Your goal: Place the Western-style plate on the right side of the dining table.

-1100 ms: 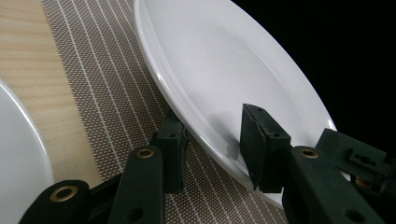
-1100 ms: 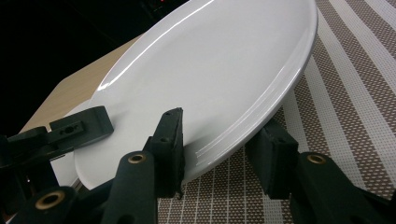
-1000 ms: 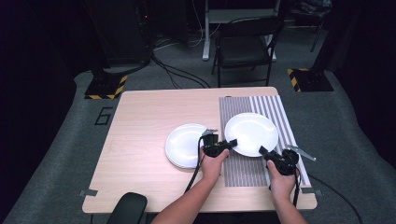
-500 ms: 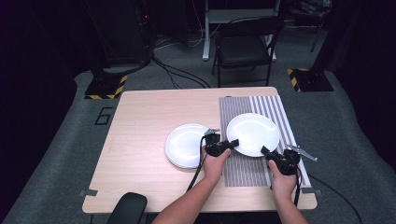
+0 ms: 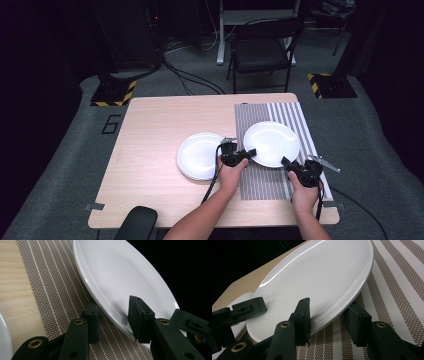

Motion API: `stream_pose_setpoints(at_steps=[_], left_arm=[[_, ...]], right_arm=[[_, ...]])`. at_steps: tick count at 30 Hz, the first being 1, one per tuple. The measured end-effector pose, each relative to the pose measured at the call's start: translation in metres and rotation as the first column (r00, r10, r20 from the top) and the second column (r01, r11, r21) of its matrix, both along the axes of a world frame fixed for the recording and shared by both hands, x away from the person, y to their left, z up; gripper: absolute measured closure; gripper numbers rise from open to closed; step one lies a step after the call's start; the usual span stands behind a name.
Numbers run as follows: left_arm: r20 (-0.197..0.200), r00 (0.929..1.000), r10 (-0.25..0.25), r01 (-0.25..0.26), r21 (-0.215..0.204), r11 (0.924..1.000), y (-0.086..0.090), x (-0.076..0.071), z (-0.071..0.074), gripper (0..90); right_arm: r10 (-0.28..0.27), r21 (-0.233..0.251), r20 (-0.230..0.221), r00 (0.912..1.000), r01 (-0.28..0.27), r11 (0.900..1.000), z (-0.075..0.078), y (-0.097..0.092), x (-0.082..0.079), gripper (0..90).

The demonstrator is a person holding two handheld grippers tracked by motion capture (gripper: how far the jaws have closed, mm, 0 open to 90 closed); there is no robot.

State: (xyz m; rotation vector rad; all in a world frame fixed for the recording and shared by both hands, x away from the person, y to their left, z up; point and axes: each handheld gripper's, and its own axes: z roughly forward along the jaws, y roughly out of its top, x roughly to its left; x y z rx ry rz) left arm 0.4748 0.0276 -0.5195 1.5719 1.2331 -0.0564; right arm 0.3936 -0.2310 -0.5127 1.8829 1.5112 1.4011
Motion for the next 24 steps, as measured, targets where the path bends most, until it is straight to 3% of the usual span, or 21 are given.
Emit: stream_pose_setpoints(at_steps=[24], left_arm=[[-0.022,0.9998,0.001,-0.001,0.009,1.0000,-0.0012,0.0060,-0.0061,64.1]], right_arm=[[-0.009,-0.022,-0.019,0.9998,0.008,0.9997,-0.0059,-0.0041,0.0026,56.8]])
